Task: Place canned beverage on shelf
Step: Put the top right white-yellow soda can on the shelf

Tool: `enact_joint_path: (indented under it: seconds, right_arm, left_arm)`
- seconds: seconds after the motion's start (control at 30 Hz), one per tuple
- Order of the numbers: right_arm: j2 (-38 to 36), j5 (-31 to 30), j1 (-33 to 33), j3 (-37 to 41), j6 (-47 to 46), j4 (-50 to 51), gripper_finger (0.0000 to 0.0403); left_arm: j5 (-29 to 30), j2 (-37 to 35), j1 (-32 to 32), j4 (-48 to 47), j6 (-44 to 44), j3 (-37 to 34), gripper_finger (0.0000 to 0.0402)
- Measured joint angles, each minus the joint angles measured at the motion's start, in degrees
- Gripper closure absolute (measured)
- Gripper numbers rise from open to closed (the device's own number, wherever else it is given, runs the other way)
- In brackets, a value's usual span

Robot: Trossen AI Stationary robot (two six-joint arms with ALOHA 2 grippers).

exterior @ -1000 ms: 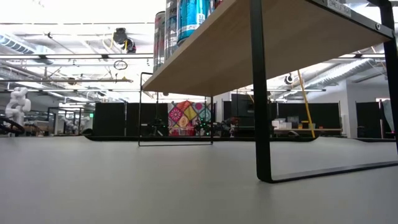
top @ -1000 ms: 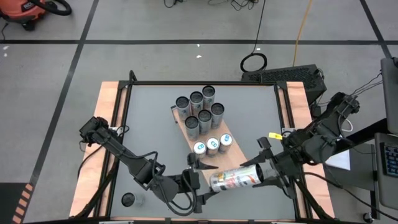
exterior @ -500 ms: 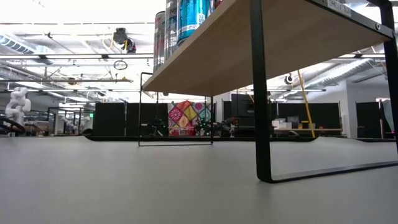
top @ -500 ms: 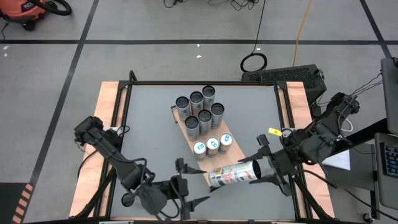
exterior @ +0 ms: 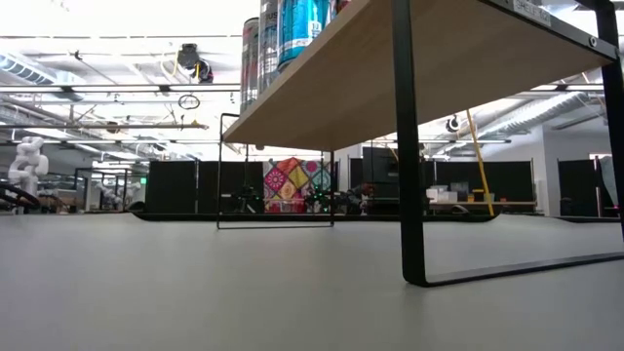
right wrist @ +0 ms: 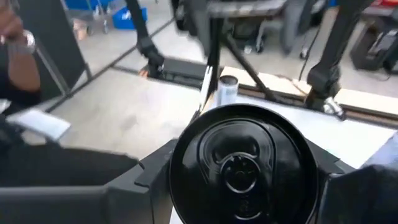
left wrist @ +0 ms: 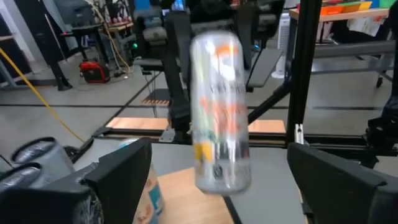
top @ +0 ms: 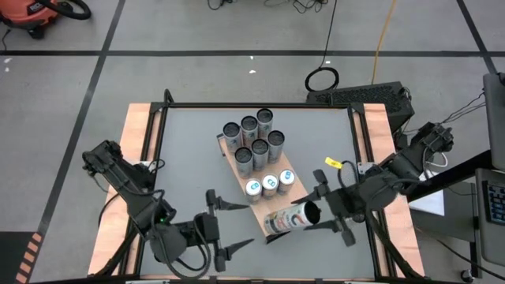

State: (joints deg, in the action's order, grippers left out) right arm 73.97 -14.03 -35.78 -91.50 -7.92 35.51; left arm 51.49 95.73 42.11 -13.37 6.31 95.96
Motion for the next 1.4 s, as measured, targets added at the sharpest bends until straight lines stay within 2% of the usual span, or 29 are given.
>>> enact_joint_path:
  seconds: [0.33, 0.57, 1.13, 1.4]
  right_arm:
    - [9.21, 0.91, 3.55, -10.27, 0.50, 11.52, 0.0207]
    - [13.80, 5.33, 4.51, -15.03, 0.62, 13.96, 0.0207]
    - [18.79, 8.52, 7.87, -15.28, -1.41, 20.53, 0.0206]
    - [19.85, 11.48, 8.73, -15.28, -1.95, 20.64, 0.0206]
  left_arm:
    - [-0.07, -1.89, -0.09, -5.36, 0.72, 0.00, 0.0024]
    - [-0.22, -1.89, -0.09, -7.27, 2.24, 0.00, 0.0024]
    - [-0.25, -1.89, -0.09, -7.26, 2.36, 0.00, 0.0024]
    - [-0.25, -1.89, -0.09, -7.30, 2.80, 0.00, 0.0024]
